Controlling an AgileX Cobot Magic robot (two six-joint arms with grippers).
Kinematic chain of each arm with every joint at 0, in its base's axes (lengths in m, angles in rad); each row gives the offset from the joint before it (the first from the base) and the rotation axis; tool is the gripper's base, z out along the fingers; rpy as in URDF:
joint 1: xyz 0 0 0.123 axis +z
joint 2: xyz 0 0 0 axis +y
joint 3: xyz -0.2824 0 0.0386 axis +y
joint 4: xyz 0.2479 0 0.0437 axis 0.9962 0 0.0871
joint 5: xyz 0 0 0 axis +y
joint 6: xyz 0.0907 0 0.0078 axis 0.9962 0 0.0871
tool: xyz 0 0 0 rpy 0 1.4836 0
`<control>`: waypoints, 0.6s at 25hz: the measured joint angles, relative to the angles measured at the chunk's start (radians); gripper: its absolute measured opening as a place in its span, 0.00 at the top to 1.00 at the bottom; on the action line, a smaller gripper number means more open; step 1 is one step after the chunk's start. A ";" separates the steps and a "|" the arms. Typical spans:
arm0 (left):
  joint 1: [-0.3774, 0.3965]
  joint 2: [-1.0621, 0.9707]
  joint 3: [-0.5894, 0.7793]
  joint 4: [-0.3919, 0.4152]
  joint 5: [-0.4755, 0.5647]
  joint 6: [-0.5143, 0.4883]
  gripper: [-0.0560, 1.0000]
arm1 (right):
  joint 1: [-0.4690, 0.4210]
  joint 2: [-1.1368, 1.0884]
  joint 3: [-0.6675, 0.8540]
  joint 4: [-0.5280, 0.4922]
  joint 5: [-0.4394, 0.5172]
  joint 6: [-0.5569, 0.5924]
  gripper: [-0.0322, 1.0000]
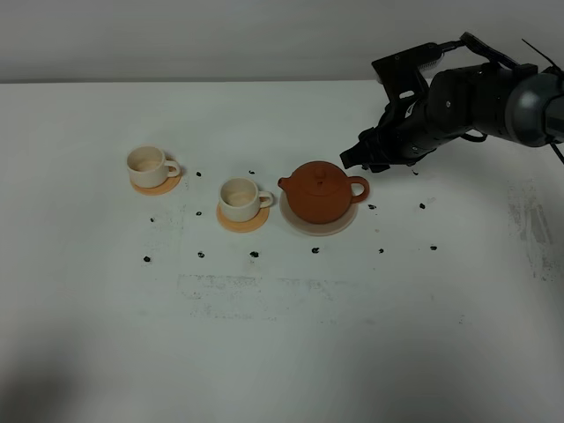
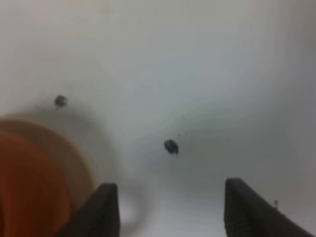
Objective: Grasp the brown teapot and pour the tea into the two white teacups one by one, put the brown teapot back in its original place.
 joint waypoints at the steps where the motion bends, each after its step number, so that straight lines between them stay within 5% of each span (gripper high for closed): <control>1: 0.000 0.000 0.000 0.000 0.000 0.000 0.57 | 0.000 0.004 0.000 0.000 0.005 0.000 0.49; 15: 0.000 0.000 0.000 0.000 0.000 0.001 0.57 | 0.000 0.006 0.000 0.023 0.091 -0.001 0.49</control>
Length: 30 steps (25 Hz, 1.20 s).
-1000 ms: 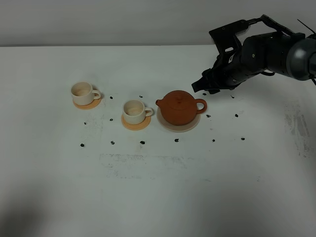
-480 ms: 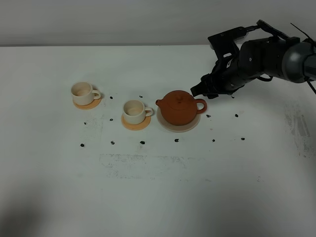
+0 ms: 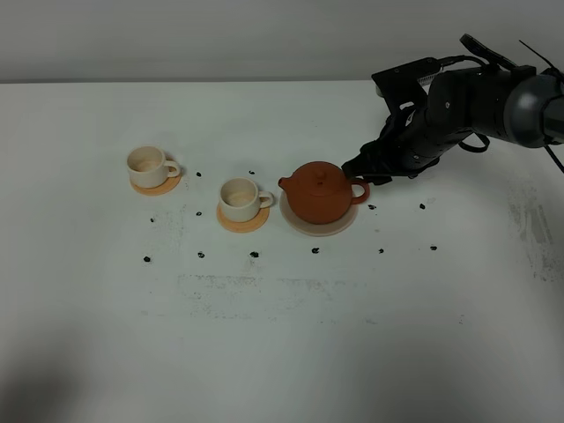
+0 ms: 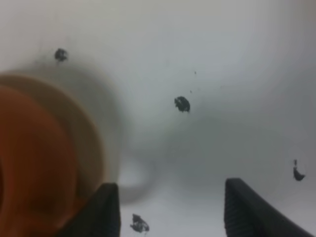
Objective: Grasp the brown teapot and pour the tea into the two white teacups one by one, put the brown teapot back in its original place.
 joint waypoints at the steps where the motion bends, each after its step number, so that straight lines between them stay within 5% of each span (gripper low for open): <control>1: 0.000 0.000 0.000 0.000 0.000 0.000 0.57 | 0.000 0.000 0.000 0.000 0.003 -0.001 0.50; 30: 0.000 0.000 0.000 0.000 0.000 0.000 0.57 | 0.000 -0.003 0.000 0.095 0.158 -0.122 0.50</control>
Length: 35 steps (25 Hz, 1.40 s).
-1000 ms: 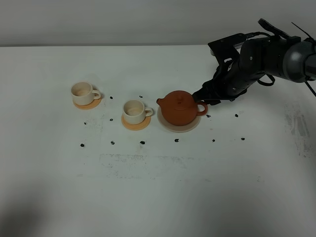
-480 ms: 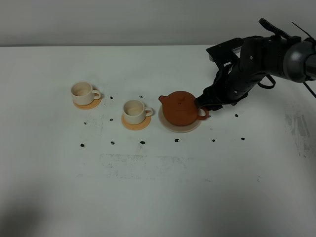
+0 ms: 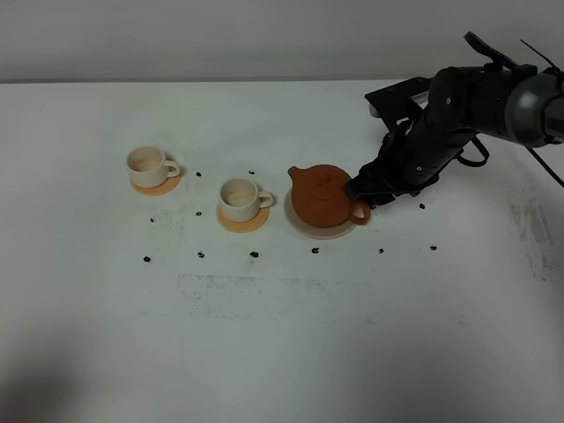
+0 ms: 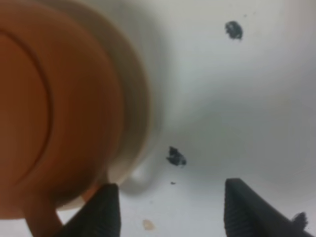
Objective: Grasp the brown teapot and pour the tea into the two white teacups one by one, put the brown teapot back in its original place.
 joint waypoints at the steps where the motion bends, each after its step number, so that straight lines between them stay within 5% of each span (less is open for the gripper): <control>1: 0.000 0.000 0.000 0.000 0.000 0.000 0.57 | 0.000 -0.001 0.000 0.012 0.006 -0.002 0.50; 9: 0.000 0.000 0.000 0.000 0.000 -0.001 0.57 | 0.000 -0.042 0.000 0.035 0.016 -0.010 0.50; 15: 0.000 0.000 0.000 0.000 0.000 -0.001 0.57 | 0.000 -0.076 0.000 -0.046 0.002 -0.008 0.50; 25: 0.000 0.000 0.000 0.000 0.000 -0.001 0.57 | 0.000 -0.271 0.236 -0.067 -0.225 0.005 0.50; 35: 0.000 0.000 0.000 0.000 0.000 0.000 0.57 | 0.090 -0.298 0.288 -0.234 -0.189 -0.018 0.50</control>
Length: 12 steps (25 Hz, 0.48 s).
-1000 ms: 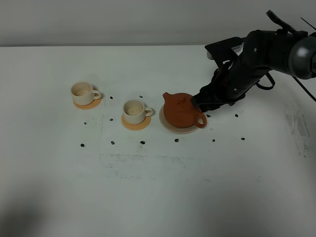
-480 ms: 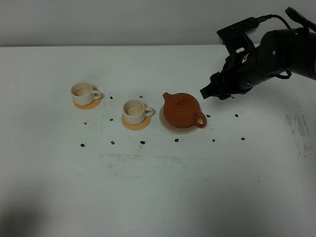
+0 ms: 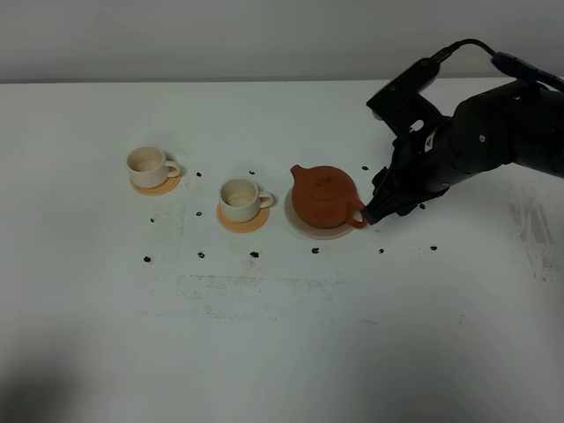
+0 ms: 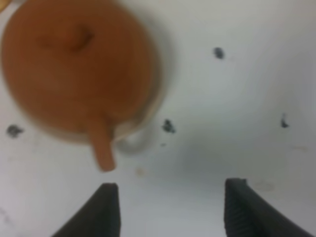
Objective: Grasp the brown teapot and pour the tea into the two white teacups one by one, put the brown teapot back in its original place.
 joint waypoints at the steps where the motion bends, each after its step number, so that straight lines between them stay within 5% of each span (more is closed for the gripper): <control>1: 0.000 0.000 0.000 0.000 0.000 0.000 0.57 | 0.012 0.000 -0.008 -0.013 0.021 0.000 0.50; 12: 0.000 0.000 0.000 0.000 0.000 0.001 0.57 | 0.049 0.164 -0.351 -0.014 0.375 -0.029 0.50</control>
